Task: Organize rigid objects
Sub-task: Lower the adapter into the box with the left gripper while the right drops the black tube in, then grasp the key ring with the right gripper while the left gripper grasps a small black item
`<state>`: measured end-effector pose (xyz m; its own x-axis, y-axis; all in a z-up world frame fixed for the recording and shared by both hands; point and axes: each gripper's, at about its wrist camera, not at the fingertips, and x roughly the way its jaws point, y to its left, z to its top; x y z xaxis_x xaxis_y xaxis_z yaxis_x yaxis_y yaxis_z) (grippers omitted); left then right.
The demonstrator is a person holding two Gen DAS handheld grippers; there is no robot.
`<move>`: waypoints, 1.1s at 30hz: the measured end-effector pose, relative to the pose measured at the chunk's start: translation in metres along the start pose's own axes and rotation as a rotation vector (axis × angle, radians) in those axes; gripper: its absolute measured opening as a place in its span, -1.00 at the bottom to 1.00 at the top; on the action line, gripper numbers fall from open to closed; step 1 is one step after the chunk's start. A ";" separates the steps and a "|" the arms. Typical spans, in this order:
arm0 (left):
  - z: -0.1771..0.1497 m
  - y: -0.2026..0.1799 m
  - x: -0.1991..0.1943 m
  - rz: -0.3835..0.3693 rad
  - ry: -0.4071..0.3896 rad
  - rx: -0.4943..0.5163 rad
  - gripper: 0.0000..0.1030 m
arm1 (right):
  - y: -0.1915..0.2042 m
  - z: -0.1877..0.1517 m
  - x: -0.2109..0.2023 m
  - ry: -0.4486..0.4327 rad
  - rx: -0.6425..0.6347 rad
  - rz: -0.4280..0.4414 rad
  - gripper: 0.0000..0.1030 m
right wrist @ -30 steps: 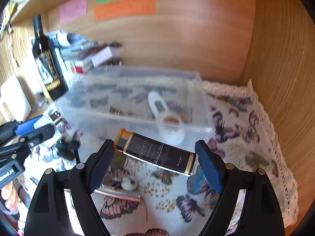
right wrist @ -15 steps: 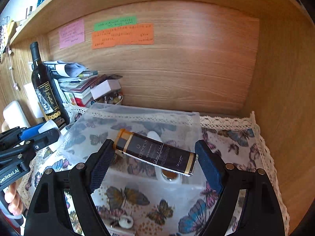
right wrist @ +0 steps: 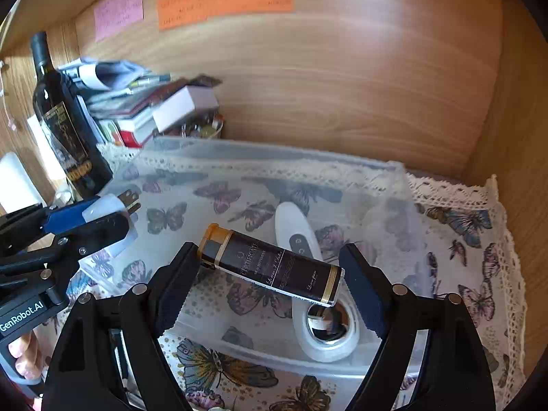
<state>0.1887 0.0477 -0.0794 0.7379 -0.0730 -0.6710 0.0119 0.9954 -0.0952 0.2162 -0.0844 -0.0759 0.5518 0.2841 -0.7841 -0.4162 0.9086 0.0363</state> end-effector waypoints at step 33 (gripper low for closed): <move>-0.018 0.012 -0.070 0.084 -0.106 0.040 0.77 | 0.010 -0.013 -0.077 -0.149 -0.061 0.019 0.72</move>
<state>0.1255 0.0641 -0.0469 0.8047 0.0159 -0.5934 -0.0279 0.9995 -0.0112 0.1607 -0.1012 -0.0232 0.6425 0.3472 -0.6831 -0.4683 0.8835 0.0085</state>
